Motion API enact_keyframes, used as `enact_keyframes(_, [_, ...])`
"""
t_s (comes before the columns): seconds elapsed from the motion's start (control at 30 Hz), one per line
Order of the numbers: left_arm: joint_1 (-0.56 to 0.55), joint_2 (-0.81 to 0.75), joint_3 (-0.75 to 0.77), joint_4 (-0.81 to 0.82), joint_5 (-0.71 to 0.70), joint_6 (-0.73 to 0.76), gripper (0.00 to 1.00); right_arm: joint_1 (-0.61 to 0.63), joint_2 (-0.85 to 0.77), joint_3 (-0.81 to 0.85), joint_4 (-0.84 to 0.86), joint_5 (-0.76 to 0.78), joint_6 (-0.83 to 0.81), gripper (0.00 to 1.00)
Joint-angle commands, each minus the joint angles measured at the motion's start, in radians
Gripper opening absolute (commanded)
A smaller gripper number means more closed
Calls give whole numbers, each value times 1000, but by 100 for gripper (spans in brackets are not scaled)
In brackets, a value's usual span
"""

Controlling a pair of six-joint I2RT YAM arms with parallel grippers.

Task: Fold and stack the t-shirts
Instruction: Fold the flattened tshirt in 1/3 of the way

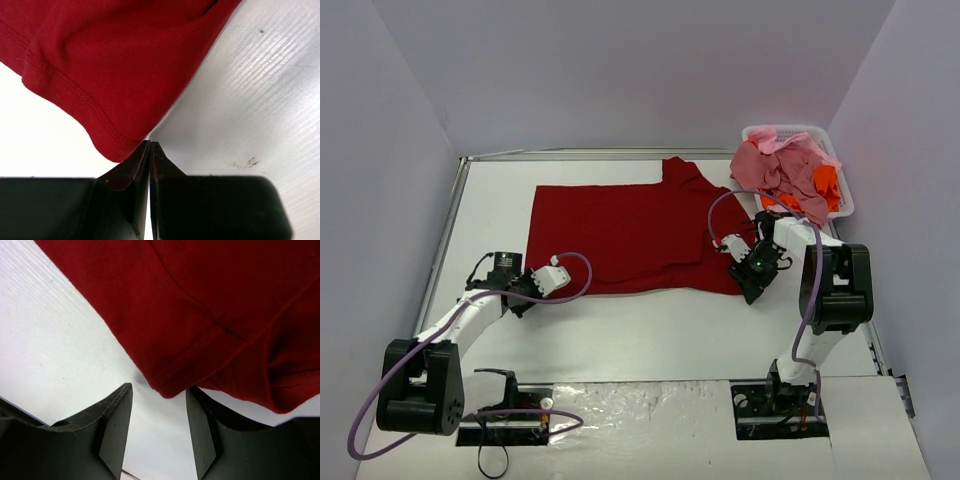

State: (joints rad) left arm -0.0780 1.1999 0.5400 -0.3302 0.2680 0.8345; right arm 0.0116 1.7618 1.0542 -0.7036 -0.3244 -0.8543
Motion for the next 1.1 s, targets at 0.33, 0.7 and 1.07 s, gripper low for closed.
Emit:
enact_keyframes(0.33, [4,-13,-2,25,-13,-35,2,-52,54,59,-37,-42,-45,26])
enact_keyframes(0.7, [6,-37,-12,16,-19,-34,2,-59,11,32,-57,-22,-57,23])
enact_keyframes(1.07, [6,-28,-9,25,-15,-38,2,-79,-73,107,-220,-108,-133,38])
